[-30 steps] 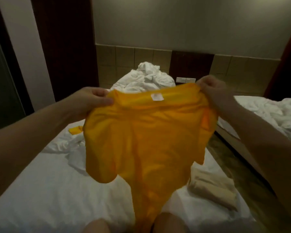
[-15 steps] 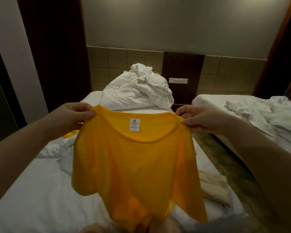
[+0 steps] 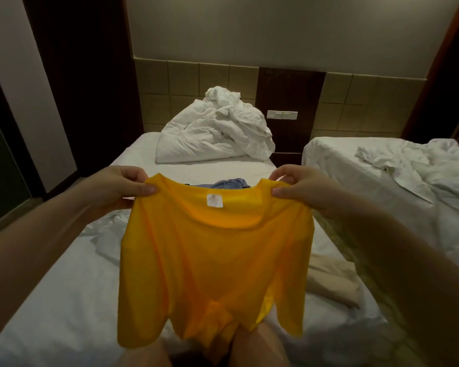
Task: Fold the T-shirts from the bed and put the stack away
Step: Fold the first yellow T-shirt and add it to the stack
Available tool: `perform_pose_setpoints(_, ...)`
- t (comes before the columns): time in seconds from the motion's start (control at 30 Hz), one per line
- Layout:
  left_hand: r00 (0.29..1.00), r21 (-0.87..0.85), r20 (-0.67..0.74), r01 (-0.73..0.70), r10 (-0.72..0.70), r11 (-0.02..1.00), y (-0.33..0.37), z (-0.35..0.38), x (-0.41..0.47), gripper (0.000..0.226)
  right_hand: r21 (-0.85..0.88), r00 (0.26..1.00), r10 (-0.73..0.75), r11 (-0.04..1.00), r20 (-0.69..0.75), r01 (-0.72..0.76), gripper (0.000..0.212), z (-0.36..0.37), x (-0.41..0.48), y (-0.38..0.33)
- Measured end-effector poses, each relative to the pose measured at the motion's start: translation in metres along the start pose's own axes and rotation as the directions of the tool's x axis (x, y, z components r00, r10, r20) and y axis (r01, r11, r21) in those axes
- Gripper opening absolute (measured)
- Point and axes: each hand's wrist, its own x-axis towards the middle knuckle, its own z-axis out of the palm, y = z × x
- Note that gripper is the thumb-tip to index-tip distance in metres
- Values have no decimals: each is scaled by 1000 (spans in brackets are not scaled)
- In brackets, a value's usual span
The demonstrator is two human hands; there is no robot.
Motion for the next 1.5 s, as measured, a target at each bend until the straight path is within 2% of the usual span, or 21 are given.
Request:
perform_pose_setpoints(0.13,996,-4,-87,-1,1,1000,-10,-1,-1,10,-82,991,-67,995,-118,58,31,2,-7,9)
perform_pose_setpoints(0.23,994,44,-108,-22,27,999,-9,13,-3,9,-230,970,-170,965,-175,128,30,14,-12,13)
perform_pose_setpoints(0.33,994,79,-100,-44,52,996,-6,30,-5,11,-212,941,-245,957,-234,197,24,26,-13,14)
perform_pose_setpoints(0.43,991,165,-107,-58,77,985,-8,43,-3,16,-104,941,-199,979,-274,177,19,29,-12,13)
perform_pose_setpoints(0.53,990,193,-116,-62,85,979,-10,50,-3,11,148,985,-12,988,-172,38,19,26,-12,13)
perform_pose_setpoints(0.63,991,170,-115,-50,71,984,-16,47,-4,10,315,992,116,945,-57,-93,20,21,-16,19)
perform_pose_setpoints(0.77,997,70,-74,-19,24,997,-22,34,-8,14,521,977,190,827,92,-210,18,13,-21,29)
perform_pose_setpoints(0.87,997,48,-65,-30,33,998,-21,29,-8,12,391,973,212,891,88,-230,15,9,-23,31)
perform_pose_setpoints(1.0,997,2,-43,-59,59,998,-16,26,-8,12,94,983,90,993,-162,-75,17,9,-20,30)
perform_pose_setpoints(1.07,997,-30,-40,-67,66,997,-14,23,-8,14,41,980,34,999,-196,-26,15,10,-17,29)
perform_pose_setpoints(1.17,996,-89,-52,-80,75,993,-11,18,-8,14,-59,997,57,996,-55,-60,11,11,-17,25)
perform_pose_setpoints(1.23,995,-105,-63,-88,82,991,-10,16,-8,15,-70,993,86,994,77,-81,13,11,-19,23)
perform_pose_setpoints(1.3,994,-87,-58,-92,88,992,-10,16,-11,20,-83,983,106,992,151,-94,14,11,-22,24)
perform_pose_setpoints(1.37,995,-75,-44,-96,93,993,-10,16,-14,23,-143,978,121,985,167,-98,14,12,-24,25)
perform_pose_setpoints(1.5,993,-40,-35,-115,113,993,-10,21,-18,12,-267,977,140,959,160,-94,14,18,-25,26)
